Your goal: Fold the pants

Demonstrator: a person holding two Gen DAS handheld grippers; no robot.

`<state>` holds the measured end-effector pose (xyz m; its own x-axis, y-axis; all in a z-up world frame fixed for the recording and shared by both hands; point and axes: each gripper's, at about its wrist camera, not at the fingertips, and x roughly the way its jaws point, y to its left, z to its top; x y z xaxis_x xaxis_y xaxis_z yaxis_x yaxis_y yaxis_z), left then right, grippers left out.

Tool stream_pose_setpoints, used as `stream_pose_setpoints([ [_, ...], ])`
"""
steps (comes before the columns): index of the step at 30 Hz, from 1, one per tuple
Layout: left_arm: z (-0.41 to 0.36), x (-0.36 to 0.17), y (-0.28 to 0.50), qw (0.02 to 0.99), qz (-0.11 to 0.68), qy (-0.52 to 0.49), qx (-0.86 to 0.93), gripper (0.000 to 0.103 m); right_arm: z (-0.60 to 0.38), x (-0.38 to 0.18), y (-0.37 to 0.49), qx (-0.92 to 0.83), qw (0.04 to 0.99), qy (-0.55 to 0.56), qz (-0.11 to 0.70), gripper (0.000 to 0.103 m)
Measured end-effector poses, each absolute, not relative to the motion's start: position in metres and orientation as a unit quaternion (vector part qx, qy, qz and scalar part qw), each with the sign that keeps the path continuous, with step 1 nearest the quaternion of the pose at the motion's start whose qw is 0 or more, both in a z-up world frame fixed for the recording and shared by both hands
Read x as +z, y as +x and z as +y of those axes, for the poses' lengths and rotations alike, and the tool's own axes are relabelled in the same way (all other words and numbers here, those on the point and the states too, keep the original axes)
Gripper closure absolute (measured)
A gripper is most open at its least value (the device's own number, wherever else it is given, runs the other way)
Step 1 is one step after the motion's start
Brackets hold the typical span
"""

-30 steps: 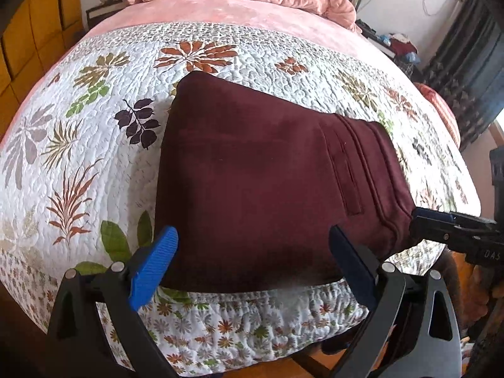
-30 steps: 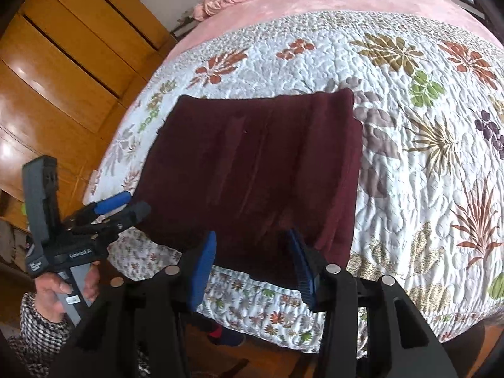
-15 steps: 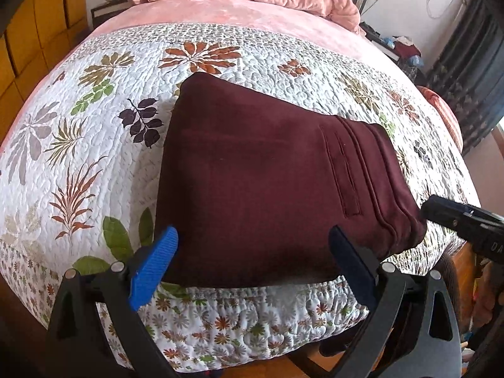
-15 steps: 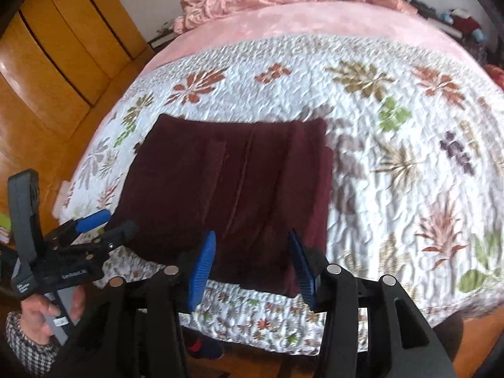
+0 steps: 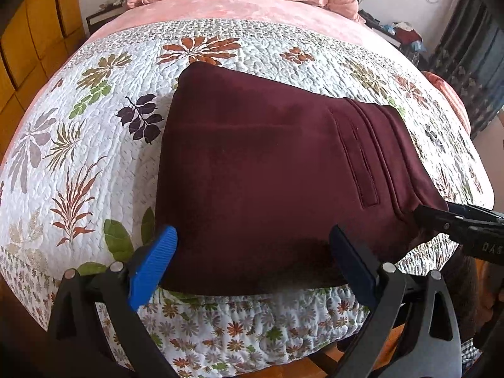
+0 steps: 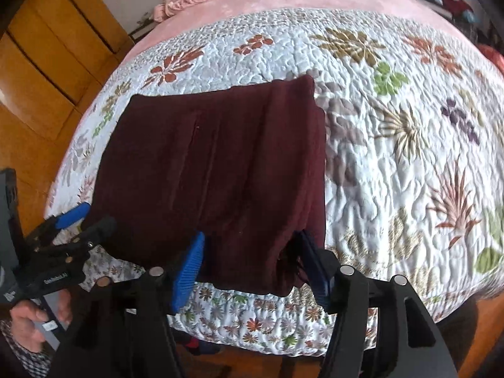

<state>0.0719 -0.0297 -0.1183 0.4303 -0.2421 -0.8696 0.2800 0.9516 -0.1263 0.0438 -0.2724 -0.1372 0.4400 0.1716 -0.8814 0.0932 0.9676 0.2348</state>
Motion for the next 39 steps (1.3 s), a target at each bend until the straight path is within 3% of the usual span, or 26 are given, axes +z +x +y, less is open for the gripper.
stream_pose_setpoints([
  [8,-0.016,-0.102,0.069,0.842,0.514,-0.044,-0.156,0.006,-0.286,-0.117,0.037,0.022,0.851,0.142,0.505,0.042],
  [39,-0.017,-0.114,0.068,0.842,0.52,-0.017,-0.142,0.006,-0.285,-0.133,0.033,0.027,0.841,0.147,0.521,0.038],
])
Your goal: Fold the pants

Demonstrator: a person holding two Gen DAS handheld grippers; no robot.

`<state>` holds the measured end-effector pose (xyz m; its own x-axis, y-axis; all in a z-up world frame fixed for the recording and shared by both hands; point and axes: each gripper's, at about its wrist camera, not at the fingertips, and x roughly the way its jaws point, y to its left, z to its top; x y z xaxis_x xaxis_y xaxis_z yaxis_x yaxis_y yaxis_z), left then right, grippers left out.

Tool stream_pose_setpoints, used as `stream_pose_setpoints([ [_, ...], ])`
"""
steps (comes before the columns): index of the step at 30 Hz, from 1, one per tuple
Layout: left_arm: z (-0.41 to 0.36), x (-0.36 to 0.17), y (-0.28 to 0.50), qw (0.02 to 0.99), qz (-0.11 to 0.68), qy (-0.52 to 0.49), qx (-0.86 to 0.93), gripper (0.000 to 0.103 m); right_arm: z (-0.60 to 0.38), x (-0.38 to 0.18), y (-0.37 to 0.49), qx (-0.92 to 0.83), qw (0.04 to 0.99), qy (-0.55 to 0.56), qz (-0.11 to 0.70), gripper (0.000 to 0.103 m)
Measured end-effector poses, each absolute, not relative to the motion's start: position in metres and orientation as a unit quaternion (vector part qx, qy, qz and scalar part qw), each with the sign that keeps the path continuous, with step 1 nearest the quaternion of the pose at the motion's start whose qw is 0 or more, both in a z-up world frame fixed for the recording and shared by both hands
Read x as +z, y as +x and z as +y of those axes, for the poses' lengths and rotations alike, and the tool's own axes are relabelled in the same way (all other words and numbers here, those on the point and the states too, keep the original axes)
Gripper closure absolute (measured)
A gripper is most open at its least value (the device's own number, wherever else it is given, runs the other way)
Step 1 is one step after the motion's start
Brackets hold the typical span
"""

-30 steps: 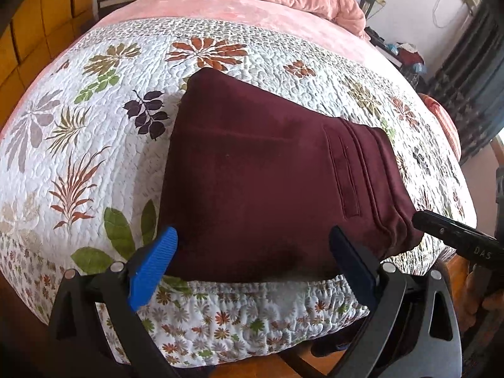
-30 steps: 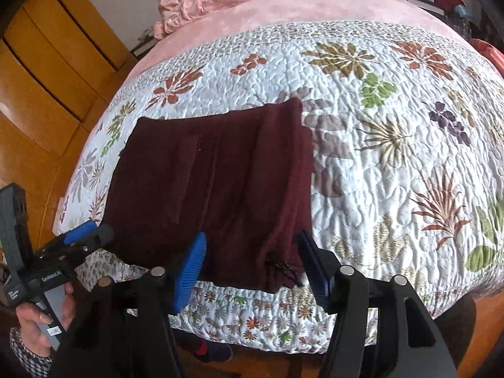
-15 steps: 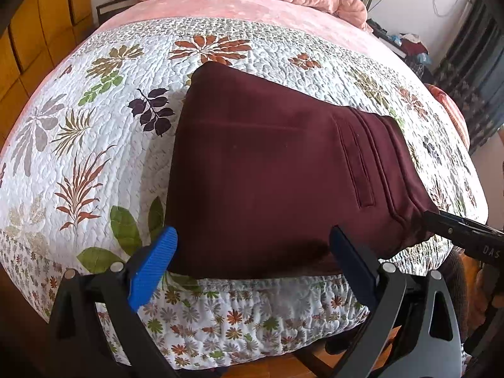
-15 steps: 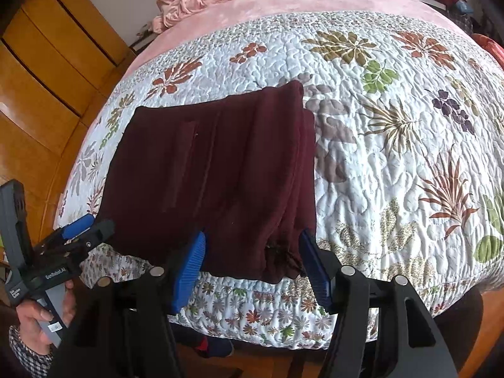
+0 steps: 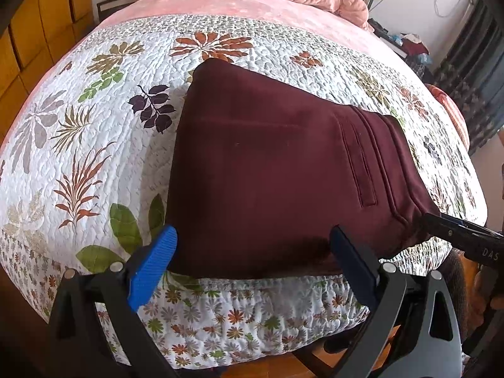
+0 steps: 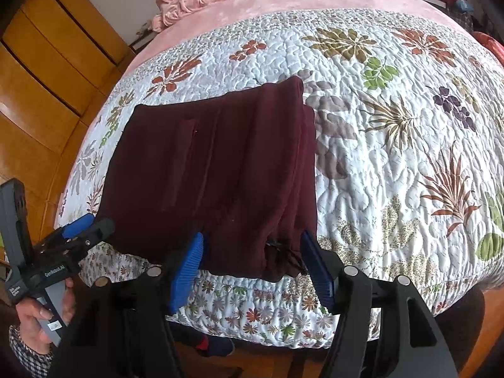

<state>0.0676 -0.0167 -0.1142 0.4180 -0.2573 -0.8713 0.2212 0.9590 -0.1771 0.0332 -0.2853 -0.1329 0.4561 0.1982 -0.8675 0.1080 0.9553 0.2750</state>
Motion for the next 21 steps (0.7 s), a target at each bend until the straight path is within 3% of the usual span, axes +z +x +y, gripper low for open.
stream_pose_setpoints([
  [21,-0.0166,-0.1153,0.0676,0.842,0.52,-0.019,-0.141,0.006,-0.2882,-0.1371,0.0332,0.029,0.839,0.152,0.522,0.034],
])
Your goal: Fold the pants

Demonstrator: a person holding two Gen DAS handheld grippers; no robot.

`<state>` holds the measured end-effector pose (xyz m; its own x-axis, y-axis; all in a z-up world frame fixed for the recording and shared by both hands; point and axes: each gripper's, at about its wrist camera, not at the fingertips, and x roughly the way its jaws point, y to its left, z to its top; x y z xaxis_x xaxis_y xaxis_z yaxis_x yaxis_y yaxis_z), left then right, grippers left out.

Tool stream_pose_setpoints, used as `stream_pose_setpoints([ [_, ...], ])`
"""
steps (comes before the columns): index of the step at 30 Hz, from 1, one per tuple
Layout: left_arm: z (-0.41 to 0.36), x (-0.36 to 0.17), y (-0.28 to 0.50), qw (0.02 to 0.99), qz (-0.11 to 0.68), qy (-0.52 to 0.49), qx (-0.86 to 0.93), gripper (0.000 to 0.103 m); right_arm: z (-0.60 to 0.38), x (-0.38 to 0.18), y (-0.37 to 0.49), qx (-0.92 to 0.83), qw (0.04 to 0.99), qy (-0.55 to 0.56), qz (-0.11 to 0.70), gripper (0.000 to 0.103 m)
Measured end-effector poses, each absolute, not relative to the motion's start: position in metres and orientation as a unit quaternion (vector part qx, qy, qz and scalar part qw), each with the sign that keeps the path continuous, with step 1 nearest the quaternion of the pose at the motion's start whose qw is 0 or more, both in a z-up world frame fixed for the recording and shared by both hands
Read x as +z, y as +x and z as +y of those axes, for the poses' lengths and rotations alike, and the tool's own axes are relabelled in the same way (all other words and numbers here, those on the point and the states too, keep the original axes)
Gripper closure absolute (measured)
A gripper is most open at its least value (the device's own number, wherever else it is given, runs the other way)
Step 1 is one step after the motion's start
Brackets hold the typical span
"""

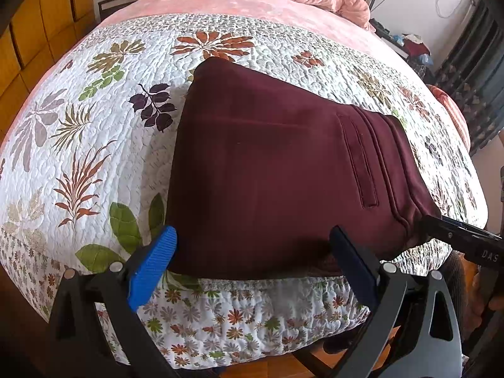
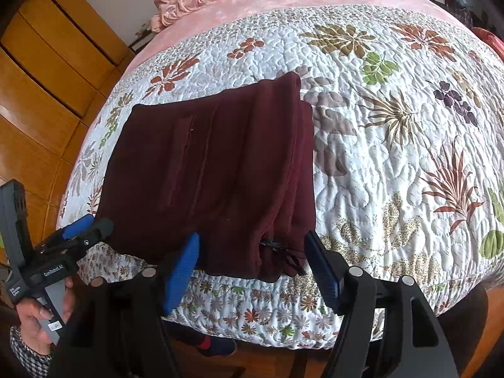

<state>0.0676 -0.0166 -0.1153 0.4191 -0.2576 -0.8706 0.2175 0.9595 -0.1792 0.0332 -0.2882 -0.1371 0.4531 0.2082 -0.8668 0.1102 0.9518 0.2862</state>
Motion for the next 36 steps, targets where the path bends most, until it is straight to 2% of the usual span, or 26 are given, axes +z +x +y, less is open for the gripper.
stream_pose_setpoints([
  [8,-0.009,-0.116,0.069,0.839,0.523,-0.024,-0.146,0.005,-0.288,-0.136,0.032,0.029,0.839,0.147,0.523,0.033],
  [16,0.038,-0.121,0.08,0.816,0.549,-0.122,-0.132,0.005,-0.299,-0.13,0.032,0.071,0.826,0.202,0.522,0.028],
  [24,0.035,-0.135,0.088,0.803,0.566,-0.123,-0.14,0.005,-0.294,-0.147,0.044,0.077,0.811,0.196,0.546,0.027],
  [25,0.033,-0.136,0.089,0.802,0.568,-0.123,-0.143,0.005,-0.293,-0.148,0.045,0.078,0.813,0.195,0.543,0.031],
  [26,0.031,-0.137,0.091,0.8,0.569,-0.123,-0.144,0.005,-0.292,-0.146,0.047,0.083,0.817,0.193,0.537,0.044],
  [27,0.03,-0.138,0.092,0.799,0.571,-0.123,-0.145,0.005,-0.292,-0.145,0.048,0.086,0.818,0.194,0.535,0.051],
  [30,0.026,-0.138,0.094,0.797,0.572,-0.121,-0.15,0.005,-0.295,-0.139,0.048,0.103,0.819,0.203,0.526,0.066],
  [36,0.022,-0.134,0.094,0.797,0.572,-0.106,-0.164,0.005,-0.301,-0.135,0.043,0.102,0.819,0.184,0.533,0.072],
])
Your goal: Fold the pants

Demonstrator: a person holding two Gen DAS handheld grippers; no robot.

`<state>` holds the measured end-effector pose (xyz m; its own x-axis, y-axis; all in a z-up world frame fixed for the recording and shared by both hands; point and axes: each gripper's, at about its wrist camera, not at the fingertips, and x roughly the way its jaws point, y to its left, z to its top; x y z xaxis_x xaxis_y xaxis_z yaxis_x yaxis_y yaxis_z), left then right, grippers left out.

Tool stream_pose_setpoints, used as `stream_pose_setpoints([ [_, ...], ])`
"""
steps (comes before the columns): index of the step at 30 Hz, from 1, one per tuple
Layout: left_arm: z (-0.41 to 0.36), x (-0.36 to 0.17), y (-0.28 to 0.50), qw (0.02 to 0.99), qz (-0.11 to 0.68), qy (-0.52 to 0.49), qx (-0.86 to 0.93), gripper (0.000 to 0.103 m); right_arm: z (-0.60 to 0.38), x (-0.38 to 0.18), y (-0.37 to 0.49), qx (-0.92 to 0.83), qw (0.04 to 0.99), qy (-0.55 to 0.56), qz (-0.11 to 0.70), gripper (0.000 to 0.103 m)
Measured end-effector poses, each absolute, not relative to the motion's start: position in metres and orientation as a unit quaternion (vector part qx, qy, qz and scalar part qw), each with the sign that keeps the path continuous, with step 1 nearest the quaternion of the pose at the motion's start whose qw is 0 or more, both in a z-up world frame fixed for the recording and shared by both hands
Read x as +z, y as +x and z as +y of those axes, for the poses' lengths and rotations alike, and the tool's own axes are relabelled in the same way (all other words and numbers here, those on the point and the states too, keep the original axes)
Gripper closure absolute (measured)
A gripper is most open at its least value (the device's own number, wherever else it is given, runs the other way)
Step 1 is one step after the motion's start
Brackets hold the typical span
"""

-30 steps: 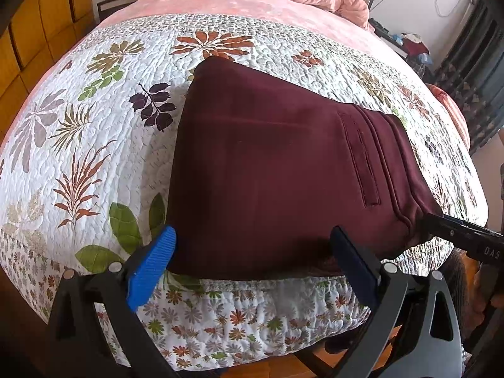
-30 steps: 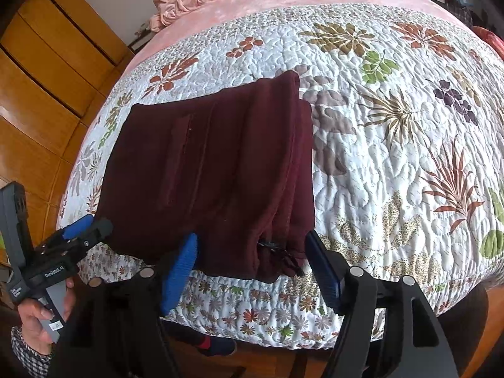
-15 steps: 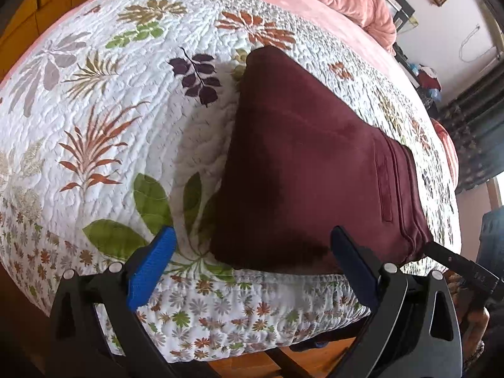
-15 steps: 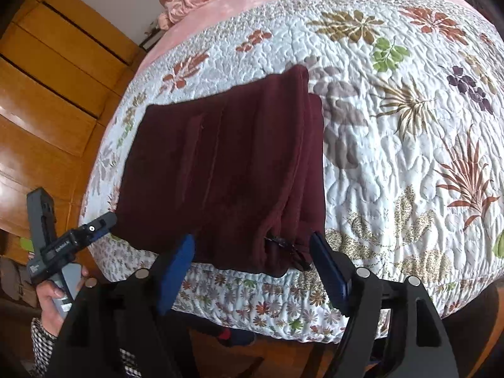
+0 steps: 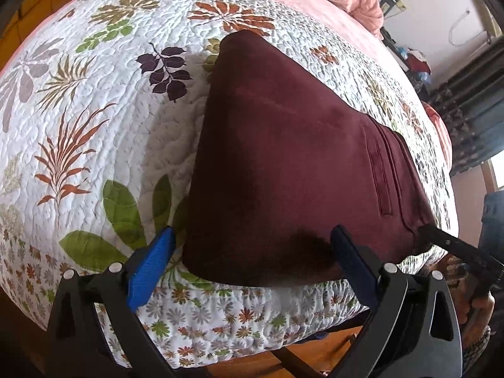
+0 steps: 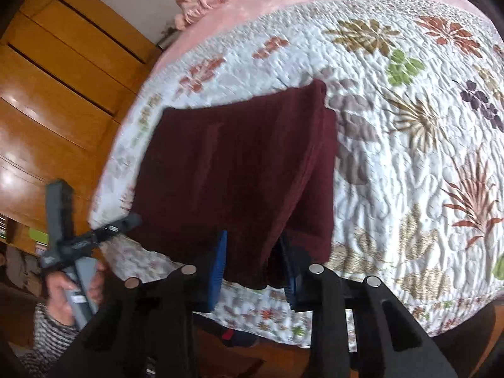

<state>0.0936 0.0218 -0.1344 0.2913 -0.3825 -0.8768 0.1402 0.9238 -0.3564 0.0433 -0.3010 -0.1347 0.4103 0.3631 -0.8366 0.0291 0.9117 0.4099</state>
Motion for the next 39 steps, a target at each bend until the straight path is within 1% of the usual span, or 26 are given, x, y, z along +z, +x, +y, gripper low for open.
stream_pose_setpoints([
  [2,0.021,-0.138,0.095,0.794,0.577,-0.1,-0.161,0.005,-0.299,-0.147,0.045,0.094,0.813,0.178,0.546,0.071],
  [4,0.023,-0.142,0.096,0.79,0.582,-0.106,-0.159,0.005,-0.295,-0.147,0.045,0.095,0.816,0.169,0.544,0.068],
  [5,0.024,-0.142,0.097,0.79,0.583,-0.109,-0.159,0.005,-0.294,-0.146,0.045,0.095,0.818,0.162,0.543,0.06],
  [6,0.025,-0.142,0.097,0.789,0.583,-0.11,-0.16,0.005,-0.293,-0.142,0.045,0.094,0.819,0.156,0.544,0.056],
  [9,0.028,-0.138,0.1,0.79,0.581,-0.106,-0.165,0.005,-0.3,-0.133,0.042,0.109,0.822,0.174,0.531,0.053],
  [10,0.03,-0.136,0.102,0.788,0.582,-0.106,-0.169,0.005,-0.303,-0.13,0.041,0.115,0.822,0.182,0.528,0.051],
  [11,0.031,-0.136,0.103,0.786,0.584,-0.108,-0.172,0.005,-0.309,-0.126,0.039,0.12,0.823,0.195,0.52,0.046],
  [12,0.032,-0.136,0.105,0.783,0.587,-0.11,-0.176,0.005,-0.314,-0.123,0.038,0.122,0.824,0.202,0.516,0.043],
  [18,0.04,-0.14,0.119,0.759,0.603,-0.142,-0.199,0.005,-0.343,-0.116,0.036,0.113,0.823,0.235,0.504,0.039],
  [21,0.037,-0.15,0.128,0.748,0.615,-0.144,-0.2,0.005,-0.347,-0.123,0.038,0.108,0.818,0.241,0.51,0.038],
  [26,0.029,-0.167,0.139,0.722,0.636,-0.167,-0.216,0.005,-0.349,-0.136,0.038,0.108,0.808,0.256,0.519,0.035],
  [31,0.016,-0.171,0.14,0.714,0.64,-0.16,-0.234,0.005,-0.353,-0.142,0.038,0.108,0.805,0.261,0.522,0.034],
  [35,-0.003,-0.168,0.136,0.717,0.642,-0.136,-0.237,0.005,-0.353,-0.143,0.04,0.101,0.806,0.251,0.526,0.028],
  [37,-0.011,-0.166,0.136,0.724,0.639,-0.117,-0.233,0.005,-0.35,-0.144,0.043,0.089,0.809,0.237,0.53,0.028],
  [39,-0.013,-0.169,0.139,0.722,0.641,-0.122,-0.23,0.005,-0.348,-0.145,0.047,0.088,0.808,0.234,0.534,0.025],
])
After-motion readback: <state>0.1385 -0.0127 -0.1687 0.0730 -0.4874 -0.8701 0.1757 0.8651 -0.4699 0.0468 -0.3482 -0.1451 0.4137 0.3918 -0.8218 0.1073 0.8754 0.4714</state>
